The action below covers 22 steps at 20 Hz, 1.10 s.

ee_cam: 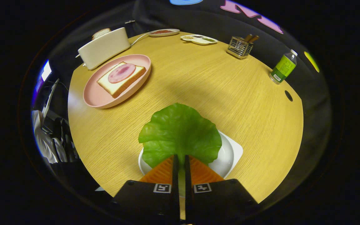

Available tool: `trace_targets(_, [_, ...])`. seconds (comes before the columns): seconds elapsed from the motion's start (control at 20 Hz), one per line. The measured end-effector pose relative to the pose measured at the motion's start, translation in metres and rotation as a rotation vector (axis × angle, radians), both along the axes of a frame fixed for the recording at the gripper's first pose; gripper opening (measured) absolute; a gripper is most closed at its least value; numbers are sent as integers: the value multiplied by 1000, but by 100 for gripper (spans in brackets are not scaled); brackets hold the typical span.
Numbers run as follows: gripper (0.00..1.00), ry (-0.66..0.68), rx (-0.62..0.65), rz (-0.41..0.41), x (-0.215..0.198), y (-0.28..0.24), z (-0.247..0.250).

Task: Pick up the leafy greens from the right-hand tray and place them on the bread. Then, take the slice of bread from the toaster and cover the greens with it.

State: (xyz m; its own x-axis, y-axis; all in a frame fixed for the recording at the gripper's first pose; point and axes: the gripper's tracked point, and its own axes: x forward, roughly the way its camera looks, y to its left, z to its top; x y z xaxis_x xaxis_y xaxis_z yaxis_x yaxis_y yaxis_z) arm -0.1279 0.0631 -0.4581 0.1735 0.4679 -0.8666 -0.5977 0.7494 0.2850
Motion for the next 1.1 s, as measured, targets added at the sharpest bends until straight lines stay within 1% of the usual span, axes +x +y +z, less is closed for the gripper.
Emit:
trace_targets(0.05, [11, -22, -6, 18, 0, -1, 3])
trace_targets(0.1, [6, -32, -7, 28, -2, -1, 4])
trace_targets(0.15, [6, -40, -3, 25, -2, -1, 7])
trace_targets(0.65, [6, -210, 129, -96, 20, 0, 90])
trace_targets(0.9, [6, -277, 227, -110, 41, 26, 147])
trace_targets(1.1, [6, -321, 275, -77, 58, 63, 179])
